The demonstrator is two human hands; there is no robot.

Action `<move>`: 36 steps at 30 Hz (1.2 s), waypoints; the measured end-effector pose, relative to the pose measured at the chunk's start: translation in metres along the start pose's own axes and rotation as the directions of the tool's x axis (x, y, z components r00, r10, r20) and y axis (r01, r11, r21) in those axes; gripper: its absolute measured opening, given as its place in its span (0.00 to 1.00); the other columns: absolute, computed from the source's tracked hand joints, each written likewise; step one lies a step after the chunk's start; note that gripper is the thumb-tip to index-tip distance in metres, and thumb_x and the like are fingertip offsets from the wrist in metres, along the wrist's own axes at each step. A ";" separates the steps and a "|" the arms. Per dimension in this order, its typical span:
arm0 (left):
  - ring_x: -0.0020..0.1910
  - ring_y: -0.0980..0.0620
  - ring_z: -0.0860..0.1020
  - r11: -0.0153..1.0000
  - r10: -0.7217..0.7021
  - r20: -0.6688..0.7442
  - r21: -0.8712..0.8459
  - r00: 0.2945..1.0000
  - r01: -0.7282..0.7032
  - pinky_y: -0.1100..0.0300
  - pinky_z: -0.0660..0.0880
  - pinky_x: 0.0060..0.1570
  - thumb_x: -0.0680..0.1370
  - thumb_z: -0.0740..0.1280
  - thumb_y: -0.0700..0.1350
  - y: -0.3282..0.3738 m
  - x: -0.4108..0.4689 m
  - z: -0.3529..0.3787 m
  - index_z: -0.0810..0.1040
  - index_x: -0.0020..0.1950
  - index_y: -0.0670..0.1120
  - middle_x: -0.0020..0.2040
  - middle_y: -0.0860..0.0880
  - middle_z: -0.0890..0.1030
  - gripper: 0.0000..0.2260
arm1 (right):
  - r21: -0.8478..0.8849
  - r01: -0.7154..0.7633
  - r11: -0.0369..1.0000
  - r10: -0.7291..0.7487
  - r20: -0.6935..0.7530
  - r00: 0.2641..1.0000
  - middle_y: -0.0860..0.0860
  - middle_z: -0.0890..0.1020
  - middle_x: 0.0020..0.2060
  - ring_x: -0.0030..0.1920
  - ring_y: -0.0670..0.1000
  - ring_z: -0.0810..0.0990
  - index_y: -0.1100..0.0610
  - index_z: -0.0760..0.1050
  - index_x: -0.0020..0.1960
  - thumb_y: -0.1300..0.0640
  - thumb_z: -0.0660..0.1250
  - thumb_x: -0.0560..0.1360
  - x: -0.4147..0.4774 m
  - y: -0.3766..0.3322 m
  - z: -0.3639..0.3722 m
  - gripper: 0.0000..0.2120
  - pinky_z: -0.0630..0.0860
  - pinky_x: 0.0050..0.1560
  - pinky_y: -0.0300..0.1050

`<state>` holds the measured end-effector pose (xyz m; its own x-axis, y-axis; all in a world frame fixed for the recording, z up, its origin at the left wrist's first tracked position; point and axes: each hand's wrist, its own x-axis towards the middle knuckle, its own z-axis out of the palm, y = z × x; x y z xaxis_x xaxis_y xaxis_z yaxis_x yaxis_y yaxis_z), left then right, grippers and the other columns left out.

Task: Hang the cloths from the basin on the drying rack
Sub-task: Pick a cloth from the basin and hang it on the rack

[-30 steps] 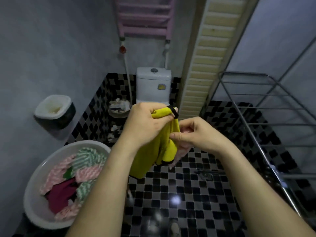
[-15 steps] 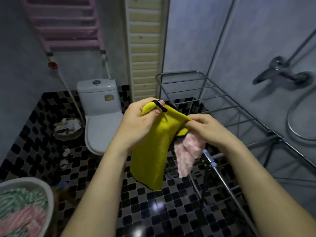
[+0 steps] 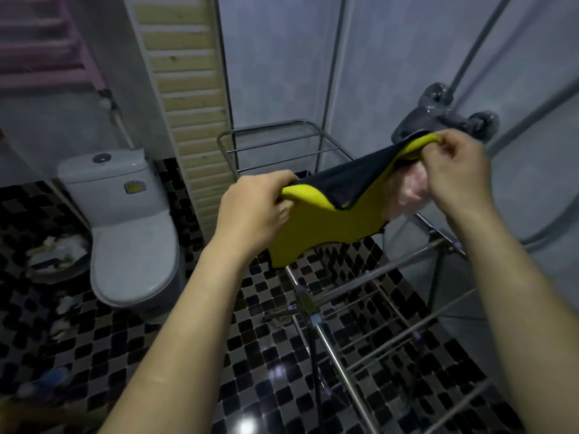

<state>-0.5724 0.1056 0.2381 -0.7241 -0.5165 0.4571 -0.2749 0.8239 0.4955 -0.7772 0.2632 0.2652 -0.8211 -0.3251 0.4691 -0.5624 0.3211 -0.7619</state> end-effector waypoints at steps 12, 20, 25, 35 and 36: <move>0.36 0.53 0.75 0.798 -0.172 0.562 -0.402 0.809 0.449 0.54 0.73 0.39 0.72 0.72 0.42 -0.042 -0.002 0.148 0.75 0.40 0.46 0.36 0.50 0.77 0.06 | -0.425 -0.191 0.885 0.258 0.105 0.960 0.61 0.80 0.39 0.42 0.61 0.75 0.61 0.80 0.46 0.59 0.64 0.75 0.006 0.103 0.044 0.08 0.66 0.40 0.46; 0.33 0.50 0.73 0.355 -0.547 0.435 -0.653 0.715 0.669 0.57 0.69 0.36 0.77 0.69 0.52 -0.085 0.032 0.159 0.78 0.40 0.41 0.34 0.43 0.75 0.14 | -0.329 -0.259 0.908 0.267 -0.023 0.964 0.60 0.83 0.45 0.49 0.61 0.79 0.58 0.80 0.52 0.55 0.64 0.73 0.038 0.106 0.096 0.11 0.70 0.46 0.46; 0.40 0.50 0.78 0.437 -0.727 0.329 -0.455 0.602 0.776 0.54 0.77 0.40 0.75 0.71 0.49 -0.122 0.048 0.180 0.73 0.53 0.44 0.42 0.48 0.78 0.13 | -0.443 -0.315 0.839 0.432 0.193 0.881 0.63 0.79 0.57 0.55 0.60 0.78 0.62 0.76 0.60 0.56 0.69 0.74 0.033 0.136 0.148 0.17 0.73 0.51 0.45; 0.42 0.57 0.78 0.878 -0.456 0.546 0.146 0.703 0.456 0.59 0.77 0.41 0.76 0.69 0.53 -0.121 0.022 0.191 0.76 0.48 0.56 0.41 0.58 0.78 0.04 | -0.415 -0.572 0.707 0.705 0.351 0.617 0.48 0.83 0.46 0.53 0.56 0.81 0.54 0.79 0.61 0.58 0.65 0.76 0.006 0.193 0.128 0.14 0.78 0.53 0.50; 0.42 0.57 0.77 0.890 -0.441 0.544 0.165 0.713 0.425 0.60 0.77 0.41 0.76 0.69 0.53 -0.120 0.023 0.192 0.78 0.50 0.56 0.42 0.58 0.78 0.05 | -0.419 -0.587 0.693 0.720 0.370 0.587 0.52 0.82 0.53 0.56 0.56 0.79 0.54 0.77 0.64 0.58 0.66 0.76 0.004 0.196 0.134 0.16 0.77 0.55 0.51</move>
<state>-0.6768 0.0395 0.0473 -0.7395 -0.6052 -0.2947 -0.6567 0.5523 0.5135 -0.8776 0.2058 0.0574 -0.8510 -0.2888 -0.4387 0.0512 0.7857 -0.6165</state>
